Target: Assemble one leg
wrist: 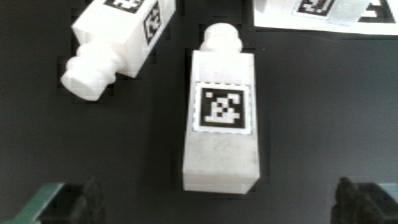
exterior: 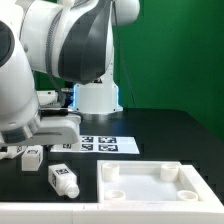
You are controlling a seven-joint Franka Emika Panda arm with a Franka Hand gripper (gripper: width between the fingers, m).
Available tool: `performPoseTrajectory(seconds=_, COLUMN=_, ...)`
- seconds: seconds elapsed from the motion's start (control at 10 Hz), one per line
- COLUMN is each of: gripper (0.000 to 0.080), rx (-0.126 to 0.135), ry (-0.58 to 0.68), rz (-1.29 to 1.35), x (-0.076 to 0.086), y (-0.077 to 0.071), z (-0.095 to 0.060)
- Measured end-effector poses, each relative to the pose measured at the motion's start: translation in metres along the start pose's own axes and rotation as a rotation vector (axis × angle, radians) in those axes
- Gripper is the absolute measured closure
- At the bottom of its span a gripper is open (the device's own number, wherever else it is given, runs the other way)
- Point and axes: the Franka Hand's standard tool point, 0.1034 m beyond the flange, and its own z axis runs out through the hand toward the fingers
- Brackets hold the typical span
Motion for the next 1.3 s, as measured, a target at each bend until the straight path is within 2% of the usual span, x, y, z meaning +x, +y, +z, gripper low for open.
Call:
performPoseTrajectory(seconds=0.2, gripper=0.015, rx=-0.007, ry=-0.036, rz=0.009, x=0.004, y=-0.007, z=0.017)
performPoseTrajectory(seconds=0.6, gripper=0.015, rx=-0.006, ry=-0.042, rz=0.012, x=0.004, y=-0.006, z=0.019)
performPoseTrajectory(seconds=0.8, gripper=0.015, rx=0.001, ry=-0.084, rz=0.031, x=0.001, y=-0.006, z=0.037)
performPoseTrajectory(seconds=1.1, gripper=0.0173, rx=0.0, ry=-0.079, rz=0.029, x=0.002, y=-0.006, z=0.036)
performPoseTrajectory(seconds=1.2, gripper=0.0384, rx=0.0, ry=-0.079, rz=0.029, x=0.002, y=-0.006, z=0.036)
performPoseTrajectory(seconds=1.3, gripper=0.0384, rx=0.0, ry=-0.079, rz=0.029, x=0.002, y=-0.006, z=0.036)
